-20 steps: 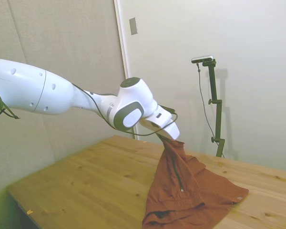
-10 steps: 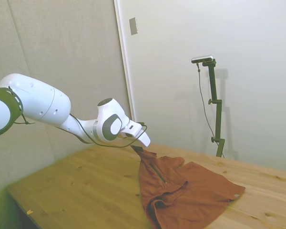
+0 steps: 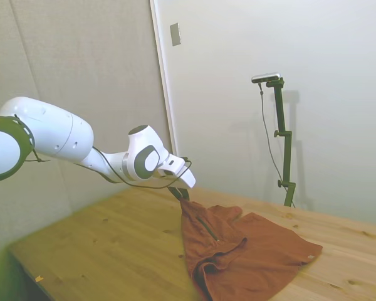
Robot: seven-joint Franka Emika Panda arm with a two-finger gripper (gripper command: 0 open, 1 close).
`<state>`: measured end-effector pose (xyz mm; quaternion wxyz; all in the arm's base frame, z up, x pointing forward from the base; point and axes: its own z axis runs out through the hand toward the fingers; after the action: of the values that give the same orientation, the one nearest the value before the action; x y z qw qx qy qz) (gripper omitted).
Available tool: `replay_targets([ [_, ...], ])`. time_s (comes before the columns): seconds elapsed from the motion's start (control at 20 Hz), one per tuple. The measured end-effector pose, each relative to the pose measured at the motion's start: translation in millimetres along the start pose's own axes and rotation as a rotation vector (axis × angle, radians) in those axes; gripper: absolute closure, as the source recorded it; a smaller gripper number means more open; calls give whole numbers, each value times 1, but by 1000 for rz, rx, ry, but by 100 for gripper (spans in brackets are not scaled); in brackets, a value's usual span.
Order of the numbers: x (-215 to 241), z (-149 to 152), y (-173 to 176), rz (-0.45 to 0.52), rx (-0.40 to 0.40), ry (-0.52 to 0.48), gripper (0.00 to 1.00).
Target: Unfold the shorts
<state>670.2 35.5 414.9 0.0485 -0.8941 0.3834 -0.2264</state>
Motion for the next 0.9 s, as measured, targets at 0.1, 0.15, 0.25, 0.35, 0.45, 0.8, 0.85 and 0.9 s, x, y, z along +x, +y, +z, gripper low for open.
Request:
replay_targets([
  [0.1,13,-18,6,-3,5,-10,0],
  [0.15,22,-29,14,-9,1,-5,0],
  [0.25,44,-48,39,-31,-4,2,0],
  [0.35,70,-63,72,-60,5,1,0],
  [0.45,93,-69,106,-94,14,-21,0],
  [0.8,144,-44,196,-232,61,-196,0],
  [0.85,152,-37,210,-239,47,-214,0],
  [0.9,159,-30,221,-241,33,-226,0],
])
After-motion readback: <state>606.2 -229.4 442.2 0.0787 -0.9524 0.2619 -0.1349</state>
